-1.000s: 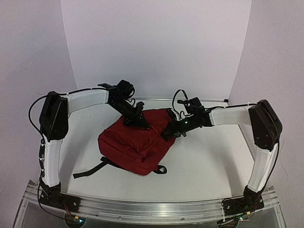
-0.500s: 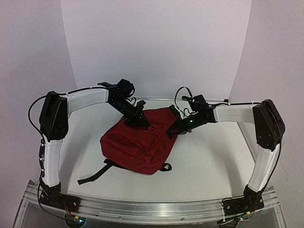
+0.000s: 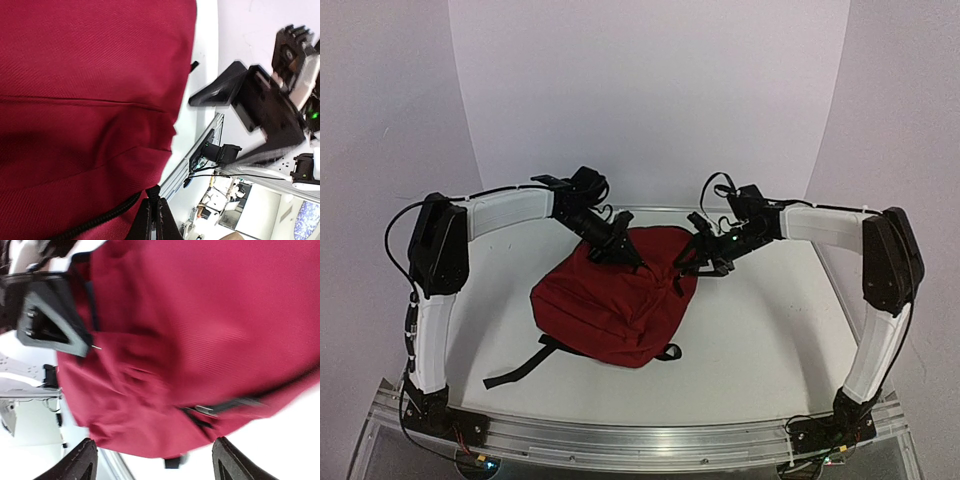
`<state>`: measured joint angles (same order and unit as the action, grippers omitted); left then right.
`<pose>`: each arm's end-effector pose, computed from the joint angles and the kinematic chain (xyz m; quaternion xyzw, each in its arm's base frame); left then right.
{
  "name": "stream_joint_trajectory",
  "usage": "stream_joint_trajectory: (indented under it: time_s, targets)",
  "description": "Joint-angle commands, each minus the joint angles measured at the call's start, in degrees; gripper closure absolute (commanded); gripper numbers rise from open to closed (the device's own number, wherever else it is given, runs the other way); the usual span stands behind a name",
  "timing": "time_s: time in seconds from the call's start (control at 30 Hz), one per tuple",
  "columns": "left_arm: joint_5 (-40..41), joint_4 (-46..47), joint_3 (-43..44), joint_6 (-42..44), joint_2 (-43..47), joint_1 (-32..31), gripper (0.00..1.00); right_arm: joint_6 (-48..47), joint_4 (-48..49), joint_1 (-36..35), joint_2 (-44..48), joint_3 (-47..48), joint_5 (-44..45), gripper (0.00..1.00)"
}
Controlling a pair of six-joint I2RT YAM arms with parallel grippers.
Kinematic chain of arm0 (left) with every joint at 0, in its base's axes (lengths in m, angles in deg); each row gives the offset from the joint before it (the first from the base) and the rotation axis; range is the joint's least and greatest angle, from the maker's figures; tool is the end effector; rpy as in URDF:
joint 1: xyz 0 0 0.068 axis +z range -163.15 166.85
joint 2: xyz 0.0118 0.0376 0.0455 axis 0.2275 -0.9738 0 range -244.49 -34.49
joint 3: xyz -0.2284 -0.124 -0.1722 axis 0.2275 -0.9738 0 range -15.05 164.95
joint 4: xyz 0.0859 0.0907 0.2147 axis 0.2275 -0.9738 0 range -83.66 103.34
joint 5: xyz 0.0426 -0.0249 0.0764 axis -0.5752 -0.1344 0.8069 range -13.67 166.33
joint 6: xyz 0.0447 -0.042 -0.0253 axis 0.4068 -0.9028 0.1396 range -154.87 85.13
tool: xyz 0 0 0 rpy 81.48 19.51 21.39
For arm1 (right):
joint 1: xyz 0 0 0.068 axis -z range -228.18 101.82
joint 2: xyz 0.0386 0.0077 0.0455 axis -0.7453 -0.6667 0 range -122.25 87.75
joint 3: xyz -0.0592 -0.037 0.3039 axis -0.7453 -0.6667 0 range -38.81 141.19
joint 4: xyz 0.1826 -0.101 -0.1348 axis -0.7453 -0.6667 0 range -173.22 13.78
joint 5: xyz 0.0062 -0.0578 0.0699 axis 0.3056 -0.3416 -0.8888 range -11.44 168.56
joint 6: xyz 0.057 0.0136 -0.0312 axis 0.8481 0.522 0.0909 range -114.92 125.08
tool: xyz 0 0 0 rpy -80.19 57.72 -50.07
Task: Pack the student bag
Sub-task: Zip the student bag at the center of the board.
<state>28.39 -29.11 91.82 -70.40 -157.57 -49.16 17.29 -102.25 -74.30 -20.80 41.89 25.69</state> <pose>0.3665 -0.3146 0.2681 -0.1134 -0.8793 0.4616 0.0283 0.3510 0.2187 0.2615 -0.2401 0.8284 0.4909 0.1234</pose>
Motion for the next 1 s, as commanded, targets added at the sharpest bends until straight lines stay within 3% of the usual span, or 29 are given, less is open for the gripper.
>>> stream_joint_trajectory:
  time_s: [0.0,0.37,0.6,0.73,0.8,0.83,0.9,0.93,0.97]
  targets:
    - [-1.10,3.52,2.80,-1.64,-2.07,-0.42,1.00,5.37,2.72,-3.06,-3.37,2.28,-3.69,0.27]
    - [-2.69,5.13,2.87,-2.65,-3.42,-0.81,1.00,9.02,7.96,-5.59,-9.77,3.95,4.26,0.28]
    - [-3.14,4.51,3.14,-3.10,-5.40,-1.10,1.00,22.64,20.98,-5.67,-10.19,3.58,0.69,0.29]
    - [-3.93,4.74,3.34,-3.29,-5.94,-1.21,1.00,23.50,22.57,-5.96,-10.39,4.54,-0.20,0.32]
    - [-4.02,4.33,3.51,-3.22,-6.35,-1.25,1.00,23.05,22.84,-6.07,-10.78,4.65,-0.42,0.44]
    - [-3.98,3.83,3.74,-3.05,-6.56,-1.25,1.00,22.83,22.82,-6.06,-10.93,4.59,-0.56,0.55]
    - [-3.30,1.56,4.60,-2.23,-6.73,-1.14,1.00,22.13,22.75,-6.04,-10.67,4.04,-0.51,0.91]
    - [-2.17,-0.38,5.47,-1.55,-6.79,-0.91,1.00,21.70,22.68,-5.93,-10.18,3.42,-0.18,0.99]
    - [-0.70,-2.69,6.51,-0.96,-6.82,-0.58,1.00,21.23,22.56,-5.72,-9.65,2.69,0.04,1.00]
